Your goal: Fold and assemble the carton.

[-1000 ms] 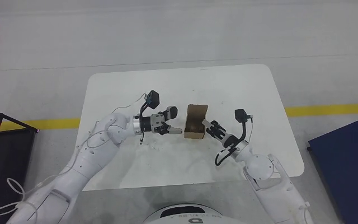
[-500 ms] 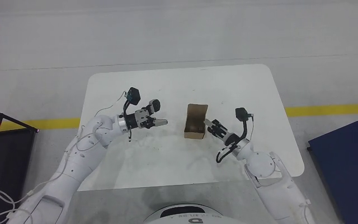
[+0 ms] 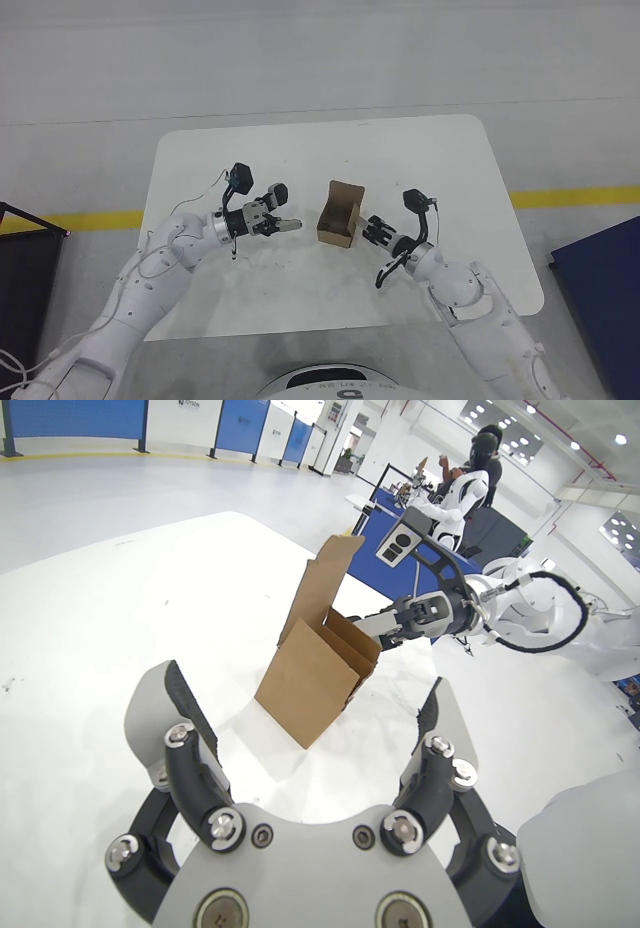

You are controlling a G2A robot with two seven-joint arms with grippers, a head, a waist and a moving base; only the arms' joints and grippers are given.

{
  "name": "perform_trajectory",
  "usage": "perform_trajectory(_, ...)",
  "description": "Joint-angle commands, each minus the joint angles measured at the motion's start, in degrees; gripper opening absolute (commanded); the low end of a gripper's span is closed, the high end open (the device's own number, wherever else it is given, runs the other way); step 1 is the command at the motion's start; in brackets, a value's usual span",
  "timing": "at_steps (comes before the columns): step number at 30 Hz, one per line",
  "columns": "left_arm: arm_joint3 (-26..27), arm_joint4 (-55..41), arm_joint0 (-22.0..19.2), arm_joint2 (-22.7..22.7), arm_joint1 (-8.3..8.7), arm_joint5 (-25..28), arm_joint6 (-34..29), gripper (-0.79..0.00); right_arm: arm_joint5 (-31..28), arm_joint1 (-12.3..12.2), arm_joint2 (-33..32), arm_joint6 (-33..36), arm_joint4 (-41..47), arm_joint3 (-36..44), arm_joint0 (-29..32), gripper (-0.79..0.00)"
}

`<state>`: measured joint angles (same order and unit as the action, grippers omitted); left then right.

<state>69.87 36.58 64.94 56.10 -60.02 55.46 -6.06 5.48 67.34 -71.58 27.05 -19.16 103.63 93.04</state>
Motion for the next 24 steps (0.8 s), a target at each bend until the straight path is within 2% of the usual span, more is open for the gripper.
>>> perform_trajectory(1,0.3,0.2,0.3,0.2,0.02,0.0,0.1,0.000,0.5,0.0,0.5,0.4,-0.7,0.0,-0.5,-0.453)
perform_trajectory(6,0.6,0.7,1.3,0.9,0.11,-0.3,0.4,0.000,-0.2,0.2,0.9,-1.0,0.5,0.5,-1.3,-0.419)
perform_trajectory(7,0.6,0.9,1.5,1.0,0.11,-0.5,0.4,0.000,-0.9,0.3,0.8,-1.9,1.5,0.7,-1.1,-0.388)
perform_trajectory(9,0.7,1.5,1.9,1.0,0.05,-1.2,0.4,0.000,-1.7,0.3,0.6,-3.1,2.4,0.8,-0.6,-0.277)
perform_trajectory(10,0.9,1.8,2.0,0.8,-0.03,-1.7,0.6,0.000,-1.8,0.4,0.7,-3.3,2.5,0.8,-0.4,-0.259)
perform_trajectory(15,2.1,2.0,2.8,-2.4,-0.98,-0.9,0.7,0.000,-2.3,0.5,2.1,-3.3,2.7,-0.3,-0.7,-0.289)
perform_trajectory(18,1.7,2.2,2.6,-4.3,-1.69,-1.1,0.8,0.000,-2.3,0.6,2.8,-3.1,2.5,-1.2,-1.4,-0.323)
perform_trajectory(24,0.3,3.1,2.0,-6.4,-2.67,-1.2,1.6,0.000,-2.5,0.7,3.6,-2.6,2.1,-2.6,-2.3,-0.339)
